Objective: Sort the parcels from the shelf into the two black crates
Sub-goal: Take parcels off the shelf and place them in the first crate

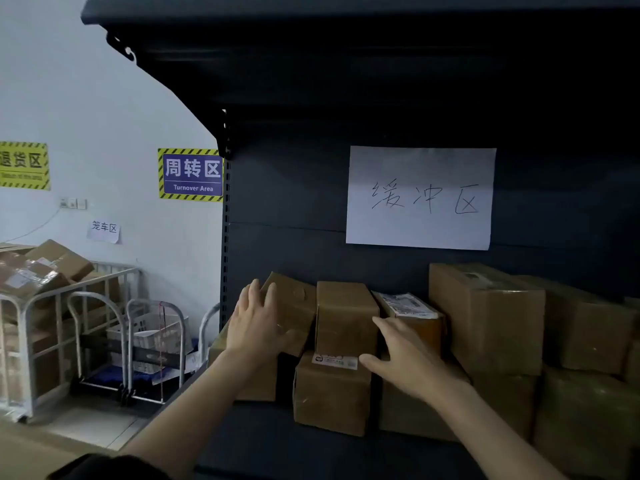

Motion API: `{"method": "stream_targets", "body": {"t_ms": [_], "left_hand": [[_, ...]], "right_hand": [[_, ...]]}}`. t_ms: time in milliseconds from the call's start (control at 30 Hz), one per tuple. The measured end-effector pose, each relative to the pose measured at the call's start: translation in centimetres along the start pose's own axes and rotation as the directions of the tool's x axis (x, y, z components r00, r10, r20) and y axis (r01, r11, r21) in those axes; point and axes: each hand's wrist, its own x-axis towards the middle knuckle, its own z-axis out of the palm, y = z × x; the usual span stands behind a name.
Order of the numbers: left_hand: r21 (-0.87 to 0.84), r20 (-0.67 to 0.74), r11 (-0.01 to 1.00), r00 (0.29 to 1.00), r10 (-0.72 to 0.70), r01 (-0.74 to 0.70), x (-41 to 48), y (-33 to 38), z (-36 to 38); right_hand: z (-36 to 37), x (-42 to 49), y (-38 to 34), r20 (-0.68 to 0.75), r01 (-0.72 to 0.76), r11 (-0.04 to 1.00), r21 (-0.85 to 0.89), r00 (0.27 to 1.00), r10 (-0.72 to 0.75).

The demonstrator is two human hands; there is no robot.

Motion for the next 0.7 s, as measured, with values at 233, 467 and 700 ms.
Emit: {"method": "stream_targets", "body": {"t_ms": [233,467,700], "left_hand": [[0.068,0.044,0.993,0.995,-0.094,0.091,2.1,2.2,2.2],[0.092,0.026,0.981,0.984,-0.176,0.173,3.2,2.9,3.0],[-0.204,-0.017,0.933,0.952,-0.306,0.296,3.0,1.1,1.1]], "right_hand": [[0.3,1.1,0.5,0.021,0.029,0.999,0.038,0.999,-0.03],[1.1,1.1,1.0,0.026,0.042,0.997,0.061,0.999,-0.043],[1.5,1.2,0.9,0.005,0.063,0.99,0.125,0.998,-0.065]]}}
